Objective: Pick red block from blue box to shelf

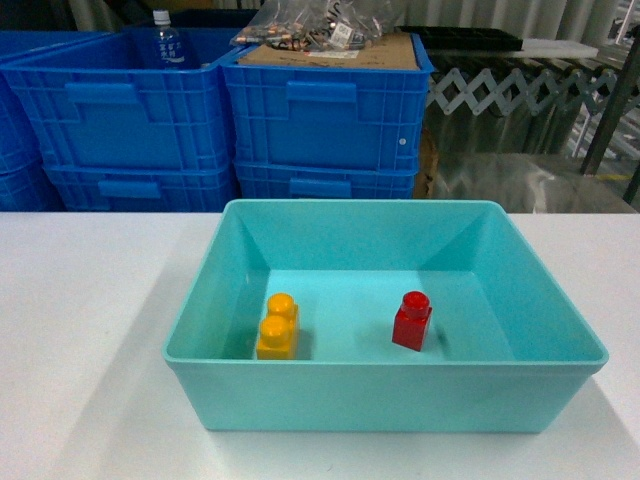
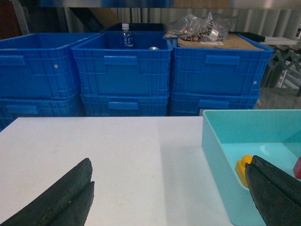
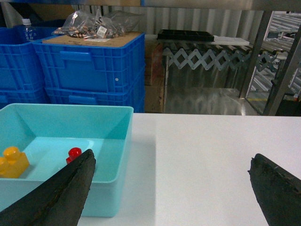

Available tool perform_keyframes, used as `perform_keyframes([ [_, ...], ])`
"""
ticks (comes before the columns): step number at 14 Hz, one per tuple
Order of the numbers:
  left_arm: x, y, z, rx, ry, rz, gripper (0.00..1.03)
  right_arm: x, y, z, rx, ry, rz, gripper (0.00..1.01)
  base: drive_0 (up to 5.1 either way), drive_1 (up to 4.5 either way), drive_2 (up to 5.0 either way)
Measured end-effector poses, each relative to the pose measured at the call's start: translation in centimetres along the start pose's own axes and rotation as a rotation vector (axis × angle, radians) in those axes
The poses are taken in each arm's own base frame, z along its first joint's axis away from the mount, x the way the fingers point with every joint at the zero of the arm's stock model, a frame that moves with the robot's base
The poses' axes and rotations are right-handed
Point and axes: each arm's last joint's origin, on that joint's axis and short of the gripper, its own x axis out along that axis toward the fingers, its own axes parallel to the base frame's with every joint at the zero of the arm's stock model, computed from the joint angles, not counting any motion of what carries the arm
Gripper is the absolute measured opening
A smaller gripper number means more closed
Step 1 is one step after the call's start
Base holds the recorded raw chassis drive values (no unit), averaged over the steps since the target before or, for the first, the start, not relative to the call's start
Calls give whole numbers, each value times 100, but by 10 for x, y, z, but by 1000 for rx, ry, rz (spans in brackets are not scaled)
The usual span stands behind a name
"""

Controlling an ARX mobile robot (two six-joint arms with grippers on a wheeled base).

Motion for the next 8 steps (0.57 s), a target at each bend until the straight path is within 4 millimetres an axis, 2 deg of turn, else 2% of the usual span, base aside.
perform_keyframes([
  [8,0,0,0,0,0,0,98,0,0,0,0,0,0,98,0,0,0],
])
